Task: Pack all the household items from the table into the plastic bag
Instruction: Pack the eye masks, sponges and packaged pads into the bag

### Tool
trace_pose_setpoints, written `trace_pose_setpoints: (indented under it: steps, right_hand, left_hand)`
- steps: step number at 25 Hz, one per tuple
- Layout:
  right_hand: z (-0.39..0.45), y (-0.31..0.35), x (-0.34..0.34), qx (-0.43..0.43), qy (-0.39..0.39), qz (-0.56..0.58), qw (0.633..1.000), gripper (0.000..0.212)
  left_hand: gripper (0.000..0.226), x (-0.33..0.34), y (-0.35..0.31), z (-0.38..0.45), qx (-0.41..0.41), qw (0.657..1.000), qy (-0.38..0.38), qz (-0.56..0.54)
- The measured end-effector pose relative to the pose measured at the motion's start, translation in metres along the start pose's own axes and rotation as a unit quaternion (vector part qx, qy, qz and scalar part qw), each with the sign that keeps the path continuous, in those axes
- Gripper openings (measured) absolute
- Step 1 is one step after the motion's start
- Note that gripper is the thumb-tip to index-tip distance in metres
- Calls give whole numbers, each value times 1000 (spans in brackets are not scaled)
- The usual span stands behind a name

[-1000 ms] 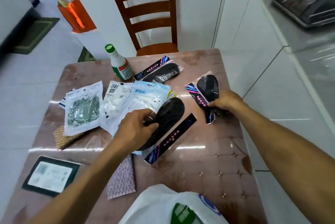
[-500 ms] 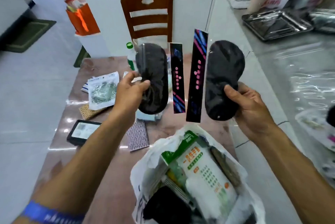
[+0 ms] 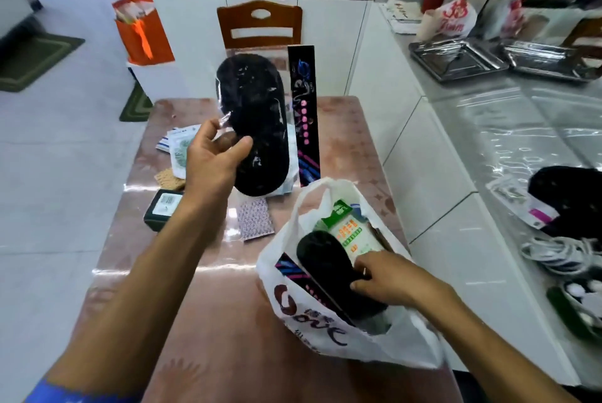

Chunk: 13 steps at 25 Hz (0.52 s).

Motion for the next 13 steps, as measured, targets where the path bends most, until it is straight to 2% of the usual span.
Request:
trace_pose_setpoints:
  steps: [2,4,6,7,8,10,11,12,13]
  right_hand:
    - [-1,-5,-9,45,9,-116,992,51]
    - [-19,-20,-19,73,7,-169,983,56]
    - [-41,-33,-26,69,31,-173,982,41]
    - [-50,-37,-30,58,42,-159,985,26]
    - [-57,-43,-34,49,47,-132,989,16]
    - [-68,-49,-40,49,56,-97,992,28]
    - [-72,-54,-42,50,61,-91,993,30]
    - [-75,-58,-42,42,62,-88,993,30]
    - [-78,-61,-41,30,68,-88,993,26]
  left_hand:
    - [28,4,-7,-14,18,999,29,-2]
    - [26,27,-2,-21,-6,994,107,-2]
    - [26,65,23,-29,-74,970,224,63]
    - [28,84,41,-33,-107,942,278,154]
    - [28,98,64,-35,-124,899,319,272]
    - [30,118,106,-37,-118,775,403,473]
    - [34,128,124,-38,-120,707,452,531]
    - [39,135,137,-40,-116,655,484,569]
    - [41,142,139,-39,-89,635,488,593]
Point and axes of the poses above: each hand's wrist, its own z-axis towards the middle knuckle, its own x-axis out of the palm, y = z × x, the point moved 5 cm from there along z, towards the middle knuckle, and after that the axes turned 11 degrees about y, right-handed, at the moved point
